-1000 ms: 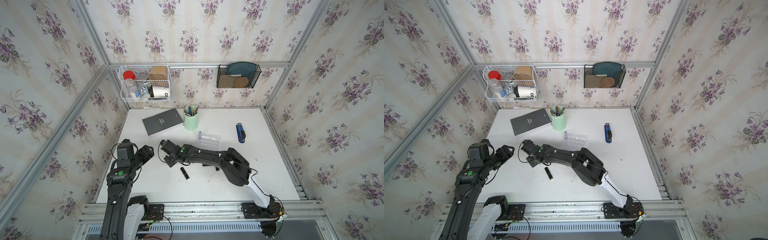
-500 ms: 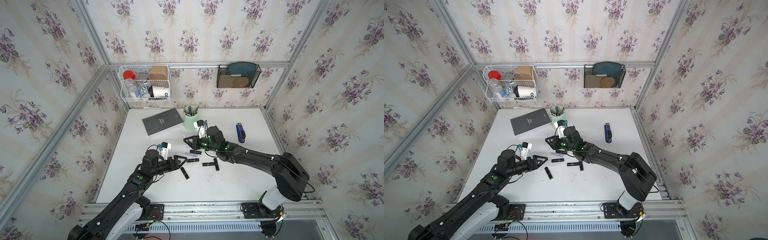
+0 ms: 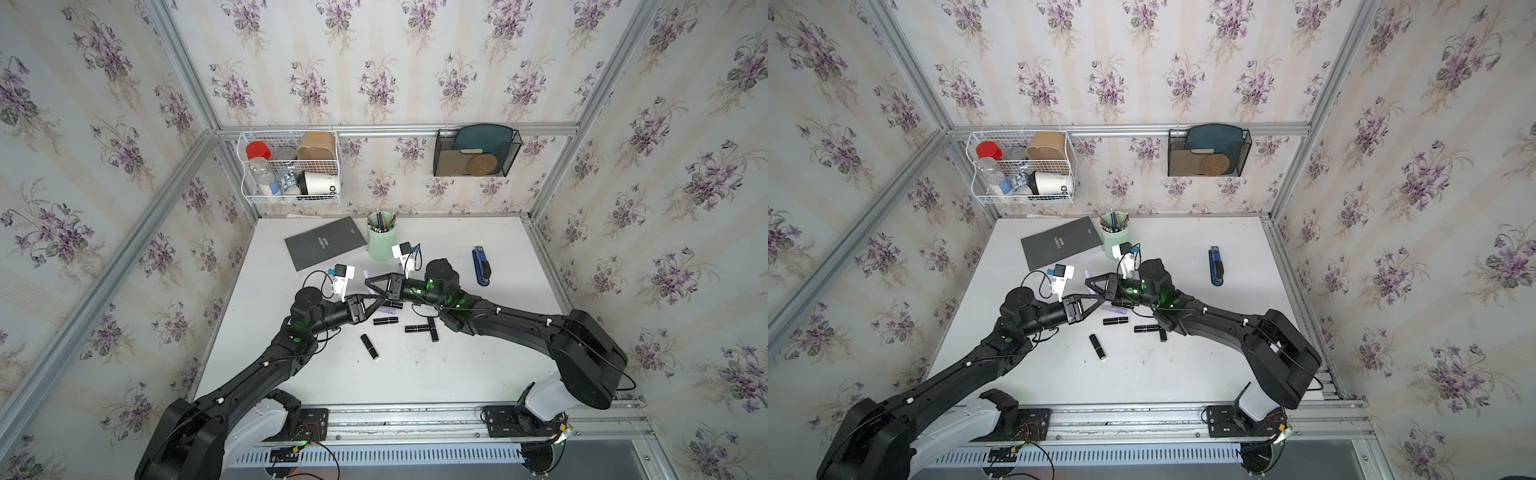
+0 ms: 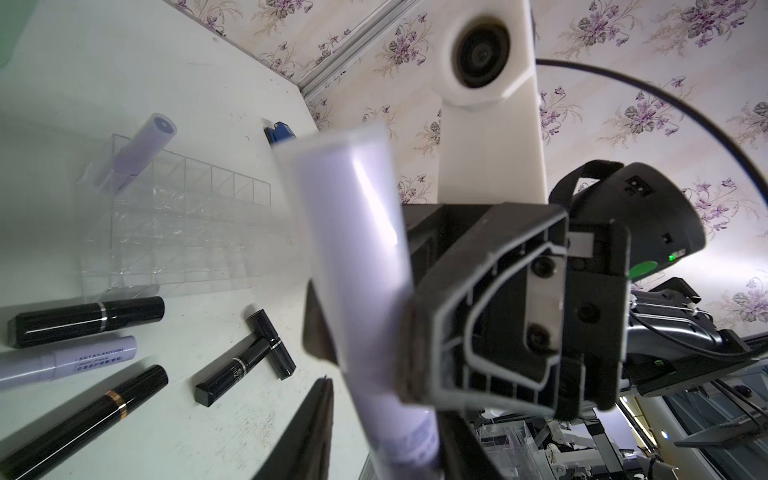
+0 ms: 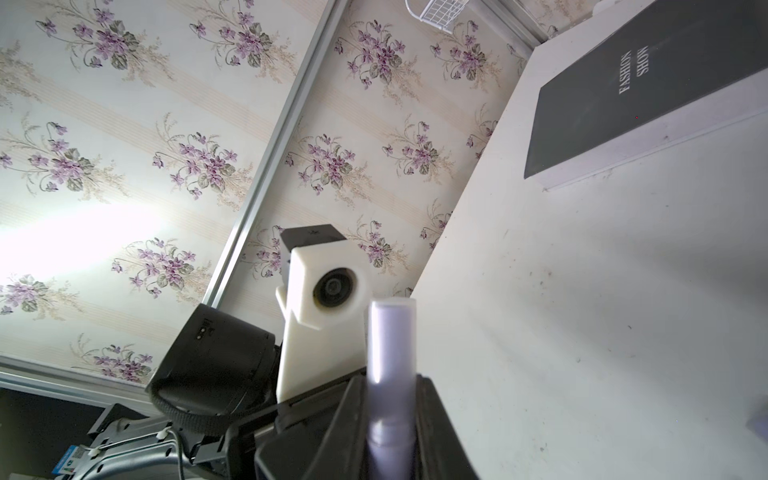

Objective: Arrange the lipsticks in the organizer
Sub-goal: Pick up the lipstick at the center of the board.

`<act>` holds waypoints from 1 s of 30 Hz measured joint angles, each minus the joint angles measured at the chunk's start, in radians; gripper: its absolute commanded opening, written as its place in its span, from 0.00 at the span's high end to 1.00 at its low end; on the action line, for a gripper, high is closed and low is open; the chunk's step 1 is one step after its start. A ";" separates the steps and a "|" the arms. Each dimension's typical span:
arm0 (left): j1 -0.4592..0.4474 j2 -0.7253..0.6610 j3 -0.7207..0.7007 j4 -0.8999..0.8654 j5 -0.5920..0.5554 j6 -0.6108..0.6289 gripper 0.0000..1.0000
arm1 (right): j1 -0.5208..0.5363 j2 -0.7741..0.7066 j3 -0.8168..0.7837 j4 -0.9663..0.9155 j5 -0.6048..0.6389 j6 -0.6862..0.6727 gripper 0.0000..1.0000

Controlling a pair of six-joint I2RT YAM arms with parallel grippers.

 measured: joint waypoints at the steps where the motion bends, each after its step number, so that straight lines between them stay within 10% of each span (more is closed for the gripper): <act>1: 0.000 -0.005 0.003 -0.002 0.000 0.008 0.64 | 0.000 -0.003 -0.004 0.000 -0.004 0.010 0.87; 11: 0.005 -0.073 0.082 -0.190 -0.024 0.154 0.95 | -0.003 -0.016 -0.003 0.042 -0.024 0.034 0.84; 20: -0.003 -0.116 0.154 -0.398 -0.058 0.348 1.00 | -0.054 -0.031 0.067 -0.082 -0.073 0.019 0.44; 30: -0.058 -0.079 0.194 -0.524 -0.132 0.520 1.00 | -0.100 -0.080 0.246 -0.607 -0.129 -0.304 0.56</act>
